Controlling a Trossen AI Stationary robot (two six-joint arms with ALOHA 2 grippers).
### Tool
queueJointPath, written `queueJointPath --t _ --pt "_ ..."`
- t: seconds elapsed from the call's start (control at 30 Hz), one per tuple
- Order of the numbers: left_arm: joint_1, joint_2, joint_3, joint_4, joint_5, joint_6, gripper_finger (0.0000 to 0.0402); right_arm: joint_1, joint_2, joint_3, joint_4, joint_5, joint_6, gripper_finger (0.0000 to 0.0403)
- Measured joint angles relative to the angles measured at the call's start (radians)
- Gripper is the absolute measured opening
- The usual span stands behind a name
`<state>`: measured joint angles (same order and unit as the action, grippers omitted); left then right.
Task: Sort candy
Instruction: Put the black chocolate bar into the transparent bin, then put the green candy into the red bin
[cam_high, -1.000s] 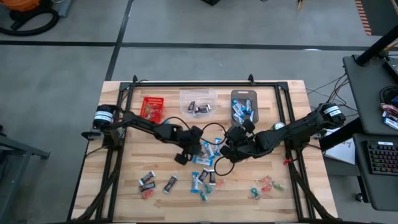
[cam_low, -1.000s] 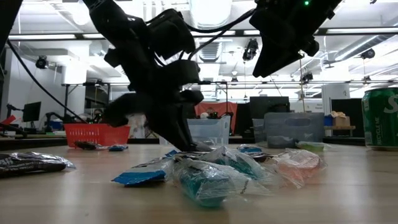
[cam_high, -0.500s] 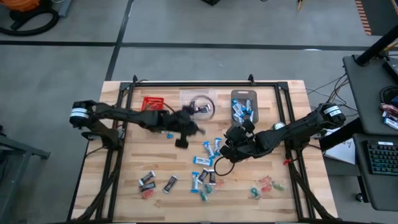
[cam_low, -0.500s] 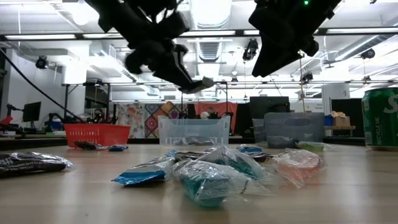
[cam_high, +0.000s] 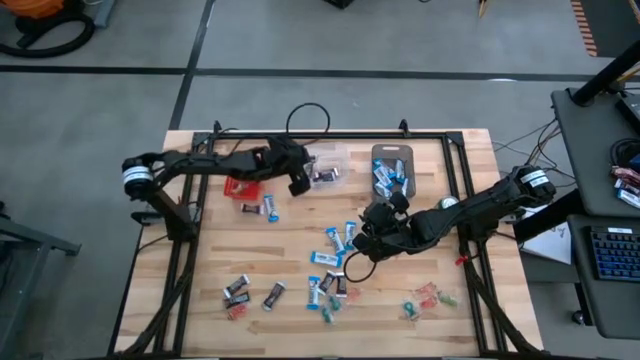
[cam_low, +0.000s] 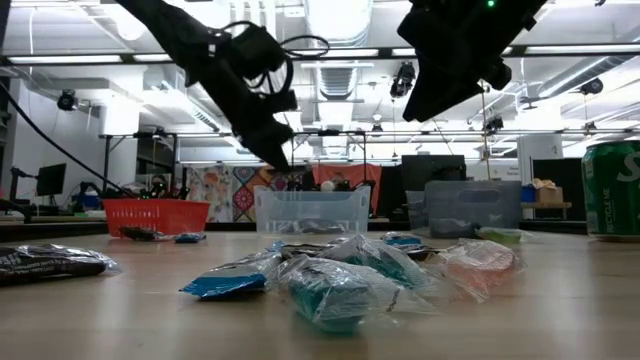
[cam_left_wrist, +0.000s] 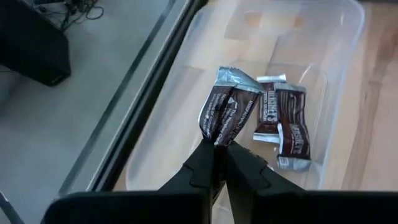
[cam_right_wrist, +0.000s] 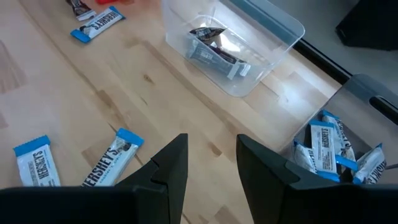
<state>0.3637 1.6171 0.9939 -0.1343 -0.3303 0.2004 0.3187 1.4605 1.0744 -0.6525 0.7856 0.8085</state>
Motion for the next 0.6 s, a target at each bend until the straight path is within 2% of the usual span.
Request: queueJointPath --t 0.17,0.37,0.6 --pt "-0.001 0.019 0.005 -0.001 0.001 0.004 0.0026 0.000 0.000 -0.001 0.000 0.000 0.000 0.0125" --pt "-0.004 0.014 0.007 -0.012 0.001 0.023 0.0086 0.000 0.000 -0.002 0.002 -0.001 0.000 0.0125" --pt "-0.044 -0.047 0.007 -0.143 0.001 0.014 0.0134 -0.002 0.000 -0.002 0.003 -0.046 0.000 0.0125"
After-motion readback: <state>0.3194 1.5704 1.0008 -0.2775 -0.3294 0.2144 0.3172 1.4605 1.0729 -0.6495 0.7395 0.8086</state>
